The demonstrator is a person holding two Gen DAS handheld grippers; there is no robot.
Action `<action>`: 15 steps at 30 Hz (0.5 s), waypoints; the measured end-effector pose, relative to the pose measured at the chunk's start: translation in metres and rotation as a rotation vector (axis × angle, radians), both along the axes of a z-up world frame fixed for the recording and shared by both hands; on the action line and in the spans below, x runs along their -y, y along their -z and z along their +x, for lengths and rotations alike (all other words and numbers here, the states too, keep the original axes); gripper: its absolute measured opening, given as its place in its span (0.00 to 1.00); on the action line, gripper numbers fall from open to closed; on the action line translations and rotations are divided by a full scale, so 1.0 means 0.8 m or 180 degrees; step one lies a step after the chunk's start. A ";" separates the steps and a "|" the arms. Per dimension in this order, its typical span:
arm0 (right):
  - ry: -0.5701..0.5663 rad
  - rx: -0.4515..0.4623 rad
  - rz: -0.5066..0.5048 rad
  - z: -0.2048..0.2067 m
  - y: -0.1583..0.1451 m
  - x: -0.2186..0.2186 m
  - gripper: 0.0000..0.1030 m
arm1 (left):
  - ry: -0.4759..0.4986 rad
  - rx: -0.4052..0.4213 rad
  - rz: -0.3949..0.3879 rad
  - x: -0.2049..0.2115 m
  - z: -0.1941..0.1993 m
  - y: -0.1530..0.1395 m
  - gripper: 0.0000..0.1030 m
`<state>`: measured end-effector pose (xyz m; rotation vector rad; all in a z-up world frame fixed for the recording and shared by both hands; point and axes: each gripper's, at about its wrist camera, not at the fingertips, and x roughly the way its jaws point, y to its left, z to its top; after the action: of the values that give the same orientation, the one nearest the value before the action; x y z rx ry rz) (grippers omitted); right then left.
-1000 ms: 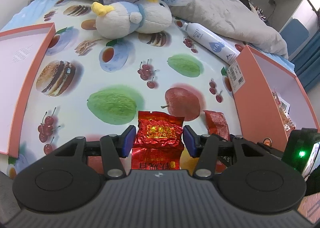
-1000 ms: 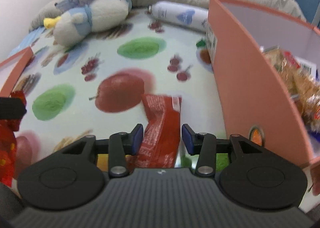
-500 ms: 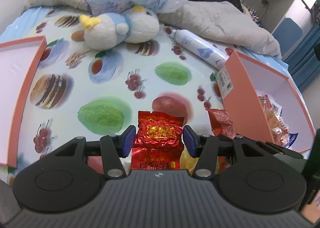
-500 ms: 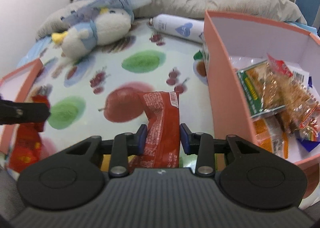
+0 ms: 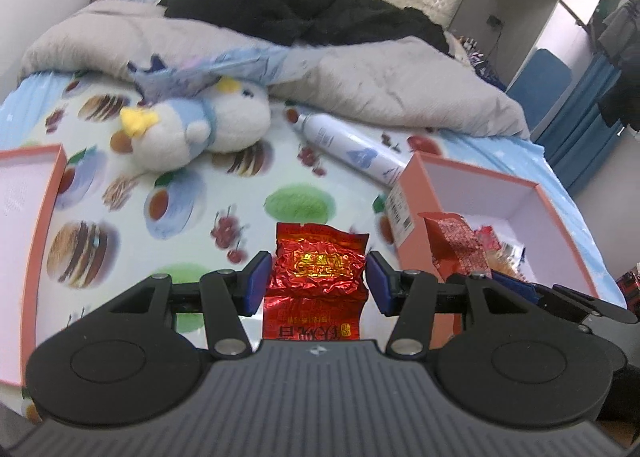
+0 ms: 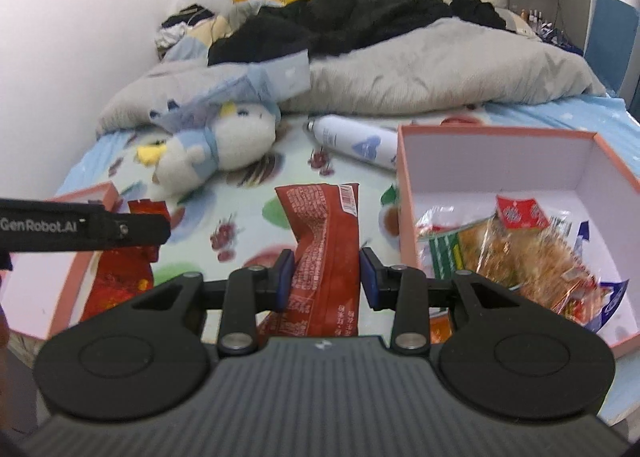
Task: Organize snacks
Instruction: 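Carry the red foil packet with the left tool while the right tool carries the sausage stick to the box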
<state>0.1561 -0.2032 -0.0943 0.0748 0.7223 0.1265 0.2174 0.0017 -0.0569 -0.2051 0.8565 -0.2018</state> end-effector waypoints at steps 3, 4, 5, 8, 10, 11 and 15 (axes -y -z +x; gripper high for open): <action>0.0010 0.0081 -0.0005 -0.001 -0.014 0.008 0.37 | 0.0063 0.0056 0.0024 0.011 0.005 -0.011 0.56; -0.0001 0.0107 -0.0008 -0.002 -0.019 0.011 0.37 | 0.0075 0.0062 0.0015 0.013 0.006 -0.013 0.56; 0.0004 0.0127 -0.0017 -0.002 -0.023 0.015 0.37 | 0.0094 0.0073 0.0001 0.017 0.008 -0.015 0.56; 0.0036 0.0163 -0.0042 -0.002 -0.031 0.025 0.37 | 0.0142 0.0106 -0.0013 0.030 0.011 -0.022 0.56; 0.0071 0.0174 -0.0034 -0.001 -0.036 0.034 0.37 | 0.0179 0.0126 -0.0030 0.039 0.015 -0.028 0.56; 0.0089 0.0182 -0.0032 -0.001 -0.038 0.038 0.37 | 0.0201 0.0139 -0.0033 0.044 0.017 -0.031 0.56; 0.0162 0.0238 -0.0048 0.001 -0.049 0.056 0.37 | 0.0281 0.0193 -0.0053 0.065 0.025 -0.044 0.56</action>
<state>0.1570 -0.2482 -0.0554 0.0737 0.6460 0.0746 0.2376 -0.0501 -0.0220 -0.1759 0.8046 -0.2963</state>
